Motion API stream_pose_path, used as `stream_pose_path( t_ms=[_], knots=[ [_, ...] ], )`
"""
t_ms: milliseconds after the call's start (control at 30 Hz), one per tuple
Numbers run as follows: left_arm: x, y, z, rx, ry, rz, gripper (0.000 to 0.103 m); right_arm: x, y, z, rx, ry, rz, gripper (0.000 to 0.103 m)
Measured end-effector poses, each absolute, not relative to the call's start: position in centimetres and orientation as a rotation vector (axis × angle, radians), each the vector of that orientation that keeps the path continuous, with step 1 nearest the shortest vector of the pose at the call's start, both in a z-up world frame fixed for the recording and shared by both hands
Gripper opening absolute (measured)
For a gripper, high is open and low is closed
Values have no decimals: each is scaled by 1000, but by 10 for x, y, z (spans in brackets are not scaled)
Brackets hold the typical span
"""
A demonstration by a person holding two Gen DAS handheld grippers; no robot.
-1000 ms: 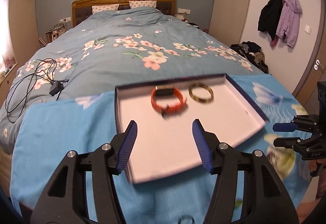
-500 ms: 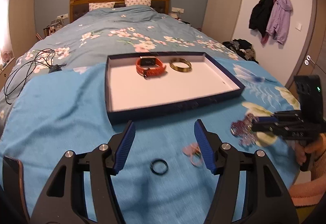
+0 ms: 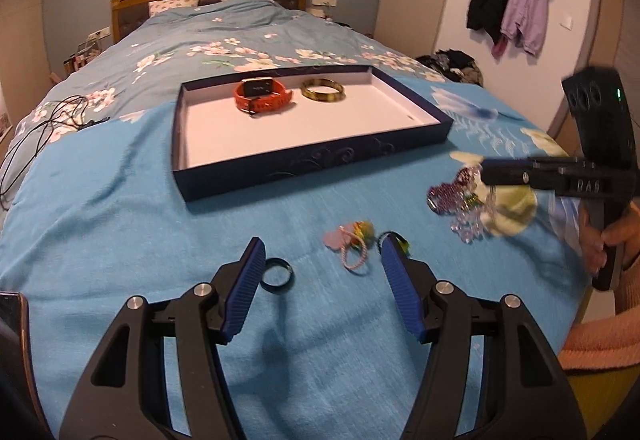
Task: Organize jewelry
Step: 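Grasp the pink charm with the left tool while the right tool grasps the crystal bead bracelet, then carry the pink charm and crystal bracelet over the box with both tools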
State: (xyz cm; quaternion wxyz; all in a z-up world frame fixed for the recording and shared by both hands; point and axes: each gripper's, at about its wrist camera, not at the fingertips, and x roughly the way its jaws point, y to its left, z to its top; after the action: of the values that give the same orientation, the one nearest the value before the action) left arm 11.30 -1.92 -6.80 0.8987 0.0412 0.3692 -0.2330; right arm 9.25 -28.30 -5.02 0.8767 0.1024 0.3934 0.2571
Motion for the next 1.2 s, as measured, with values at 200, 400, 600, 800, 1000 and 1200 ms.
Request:
stream_pose_path(
  t_ms=[200, 400, 600, 800, 1000, 1200],
  knots=[
    [110, -32, -72, 123, 776, -523, 59, 92, -283, -35, 222, 784, 558, 21],
    [114, -40, -77, 159, 812, -539, 50, 92, -279, -17, 209, 736, 577, 21],
    [125, -44, -86, 165, 863, -549, 37, 96, -277, -7, 211, 704, 595, 21],
    [134, -43, -87, 154, 884, -545, 15, 100, -272, -8, 210, 704, 612, 21],
    [135, -34, -84, 111, 876, -547, 4, 106, -271, -12, 226, 715, 616, 21],
    [138, -25, -70, 68, 840, -553, 4, 110, -270, -13, 229, 714, 609, 21]
  ],
)
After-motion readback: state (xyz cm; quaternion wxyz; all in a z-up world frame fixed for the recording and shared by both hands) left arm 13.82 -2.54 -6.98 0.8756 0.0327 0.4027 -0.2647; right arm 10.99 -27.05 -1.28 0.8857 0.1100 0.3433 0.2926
